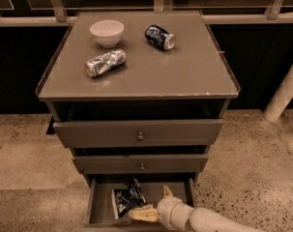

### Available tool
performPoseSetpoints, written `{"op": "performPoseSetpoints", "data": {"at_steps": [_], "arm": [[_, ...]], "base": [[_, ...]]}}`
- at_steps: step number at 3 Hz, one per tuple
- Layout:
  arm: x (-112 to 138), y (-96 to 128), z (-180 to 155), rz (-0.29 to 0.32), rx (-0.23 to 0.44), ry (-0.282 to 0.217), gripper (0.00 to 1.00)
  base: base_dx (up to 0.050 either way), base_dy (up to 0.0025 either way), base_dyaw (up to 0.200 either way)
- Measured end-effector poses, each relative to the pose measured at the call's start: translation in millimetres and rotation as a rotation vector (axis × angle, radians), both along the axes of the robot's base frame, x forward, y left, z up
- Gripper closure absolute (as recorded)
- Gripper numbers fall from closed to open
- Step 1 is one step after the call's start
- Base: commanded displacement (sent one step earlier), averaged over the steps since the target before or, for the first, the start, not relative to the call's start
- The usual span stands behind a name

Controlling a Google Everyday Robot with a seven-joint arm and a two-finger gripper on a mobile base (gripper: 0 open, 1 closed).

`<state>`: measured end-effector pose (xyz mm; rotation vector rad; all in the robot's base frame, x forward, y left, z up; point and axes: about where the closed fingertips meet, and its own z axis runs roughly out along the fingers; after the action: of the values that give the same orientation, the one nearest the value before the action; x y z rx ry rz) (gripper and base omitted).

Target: Pick blue chip bag from bottom drawer and place on counter

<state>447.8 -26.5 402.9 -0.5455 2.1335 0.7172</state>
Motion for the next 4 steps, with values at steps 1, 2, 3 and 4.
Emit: {"op": "performPoseSetpoints", "data": {"at_steps": [1, 2, 3, 4], "arm": [[-10.2, 10.1, -15.3, -0.001, 0.029, 0.032, 0.0], [-6.7, 5.6, -20.7, -0.025, 0.025, 0.026, 0.0], [5.0, 14.9, -44.1, -0.03, 0.037, 0.009, 0.0], [18.8, 29.3, -72.8, -0.019, 0.054, 0.017, 0.0]], "base": [[0.0, 0.0, 0.0], [0.0, 0.0, 0.0], [0.0, 0.0, 0.0], [0.0, 0.0, 0.0]]}}
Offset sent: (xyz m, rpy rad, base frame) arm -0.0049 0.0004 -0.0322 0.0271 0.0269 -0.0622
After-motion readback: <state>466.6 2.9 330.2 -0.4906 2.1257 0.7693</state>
